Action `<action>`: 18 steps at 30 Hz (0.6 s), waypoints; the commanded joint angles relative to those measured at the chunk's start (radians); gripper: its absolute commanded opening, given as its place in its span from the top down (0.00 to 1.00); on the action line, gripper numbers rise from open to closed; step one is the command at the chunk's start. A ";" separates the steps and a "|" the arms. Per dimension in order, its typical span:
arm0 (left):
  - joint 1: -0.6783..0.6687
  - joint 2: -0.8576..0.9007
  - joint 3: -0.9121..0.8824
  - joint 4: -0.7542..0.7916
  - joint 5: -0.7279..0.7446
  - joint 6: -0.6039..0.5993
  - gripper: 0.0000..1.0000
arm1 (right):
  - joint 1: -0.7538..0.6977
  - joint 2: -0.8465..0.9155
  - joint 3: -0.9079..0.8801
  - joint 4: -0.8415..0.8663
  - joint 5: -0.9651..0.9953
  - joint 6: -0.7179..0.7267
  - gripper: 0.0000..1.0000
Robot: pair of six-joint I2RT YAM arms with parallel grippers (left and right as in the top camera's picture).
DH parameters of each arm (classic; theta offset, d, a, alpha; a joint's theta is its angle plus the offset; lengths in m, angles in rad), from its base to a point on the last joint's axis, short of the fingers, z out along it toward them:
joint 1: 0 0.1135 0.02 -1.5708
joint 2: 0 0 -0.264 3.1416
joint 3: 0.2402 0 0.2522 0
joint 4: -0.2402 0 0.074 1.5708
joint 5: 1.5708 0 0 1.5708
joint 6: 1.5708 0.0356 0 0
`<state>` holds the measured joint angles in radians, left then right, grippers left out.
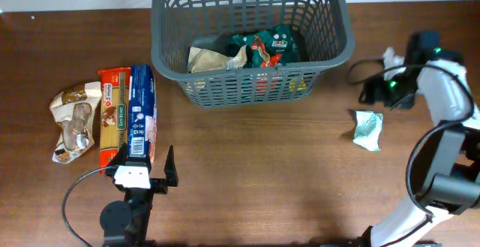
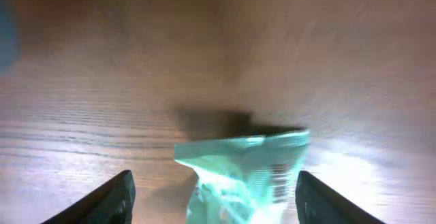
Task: Pack container
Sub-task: 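Grasp the small mint-green packet with the right gripper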
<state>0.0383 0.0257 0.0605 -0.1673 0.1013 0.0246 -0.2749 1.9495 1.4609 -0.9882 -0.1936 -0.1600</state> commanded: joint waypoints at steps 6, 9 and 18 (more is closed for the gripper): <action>-0.005 -0.006 -0.010 0.002 0.005 -0.010 0.01 | -0.001 -0.013 -0.170 0.067 -0.039 0.087 0.28; -0.005 -0.006 -0.010 0.002 0.004 -0.010 0.01 | -0.001 -0.013 -0.213 0.098 -0.039 0.092 0.35; -0.005 -0.006 -0.010 0.002 0.004 -0.010 0.01 | 0.000 -0.013 -0.270 0.145 -0.043 0.118 0.96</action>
<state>0.0383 0.0257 0.0605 -0.1677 0.1013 0.0246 -0.2779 1.9377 1.2160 -0.8467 -0.2276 -0.0563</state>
